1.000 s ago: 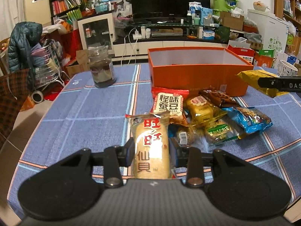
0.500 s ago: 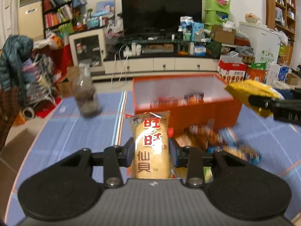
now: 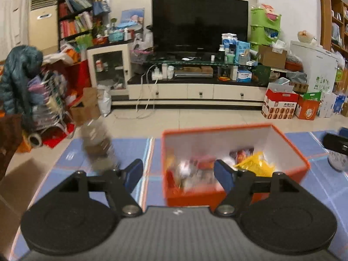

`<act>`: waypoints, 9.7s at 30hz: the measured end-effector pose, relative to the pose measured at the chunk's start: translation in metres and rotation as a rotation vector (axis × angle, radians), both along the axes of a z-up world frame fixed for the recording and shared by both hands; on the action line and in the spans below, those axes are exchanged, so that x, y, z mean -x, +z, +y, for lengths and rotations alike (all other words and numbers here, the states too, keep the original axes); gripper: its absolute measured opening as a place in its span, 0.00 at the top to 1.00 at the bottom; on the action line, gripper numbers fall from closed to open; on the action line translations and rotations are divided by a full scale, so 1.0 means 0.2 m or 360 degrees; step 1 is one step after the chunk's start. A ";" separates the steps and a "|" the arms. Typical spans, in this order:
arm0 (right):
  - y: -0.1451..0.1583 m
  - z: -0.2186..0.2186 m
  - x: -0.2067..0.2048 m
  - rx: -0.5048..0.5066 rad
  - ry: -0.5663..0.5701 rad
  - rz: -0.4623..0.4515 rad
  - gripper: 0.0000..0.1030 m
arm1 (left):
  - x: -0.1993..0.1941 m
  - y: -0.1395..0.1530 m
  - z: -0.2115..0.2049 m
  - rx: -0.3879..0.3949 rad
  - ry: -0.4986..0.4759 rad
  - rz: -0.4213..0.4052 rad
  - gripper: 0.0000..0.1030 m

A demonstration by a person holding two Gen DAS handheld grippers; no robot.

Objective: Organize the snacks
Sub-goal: 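Carry both packets into the orange box and open both tools, then grasp the red-and-white broad bean bag with the left tool while the right tool grasps a blue cookie packet, then carry both packets over the orange box and open both tools, then grasp the brown chocolate cookie packet with the right tool while the left tool grasps the clear bread bag, then lift and hold both packets above the snack pile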

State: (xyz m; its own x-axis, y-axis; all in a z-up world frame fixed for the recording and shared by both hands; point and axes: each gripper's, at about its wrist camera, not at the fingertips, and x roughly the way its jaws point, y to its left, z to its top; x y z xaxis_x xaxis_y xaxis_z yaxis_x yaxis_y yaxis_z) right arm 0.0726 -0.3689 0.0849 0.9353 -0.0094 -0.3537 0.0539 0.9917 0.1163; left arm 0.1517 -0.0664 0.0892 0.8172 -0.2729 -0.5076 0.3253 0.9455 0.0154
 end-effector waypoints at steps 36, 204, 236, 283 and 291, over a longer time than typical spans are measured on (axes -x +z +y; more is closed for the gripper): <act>-0.70 0.01 0.14 -0.0064 0.0123 0.0638 0.37 | 0.10 -0.46 0.01 -0.0099 -0.0171 0.0214 0.25; -0.47 0.14 0.06 -0.0080 0.0019 0.0451 0.61 | 0.34 -0.56 -0.04 -0.0155 -0.0206 0.0270 0.21; -0.44 0.26 0.20 0.0132 0.0102 0.0368 0.61 | 0.48 -0.39 0.03 -0.0117 -0.0135 0.0175 0.67; -0.36 0.29 0.24 0.0178 0.0134 0.0265 0.61 | 0.35 -0.38 0.09 -0.0215 0.0065 0.0153 0.67; -0.36 0.29 0.24 0.0176 0.0133 0.0264 0.61 | 0.35 -0.39 0.07 -0.0235 0.0062 0.0159 0.67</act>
State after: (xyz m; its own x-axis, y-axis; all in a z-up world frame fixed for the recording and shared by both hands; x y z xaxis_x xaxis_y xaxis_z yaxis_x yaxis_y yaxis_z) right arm 0.0250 -0.3103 0.0131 0.8634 0.0184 -0.5042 -0.0197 0.9998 0.0027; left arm 0.0816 -0.0521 0.0119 0.7691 -0.1585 -0.6192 0.2953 0.9473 0.1242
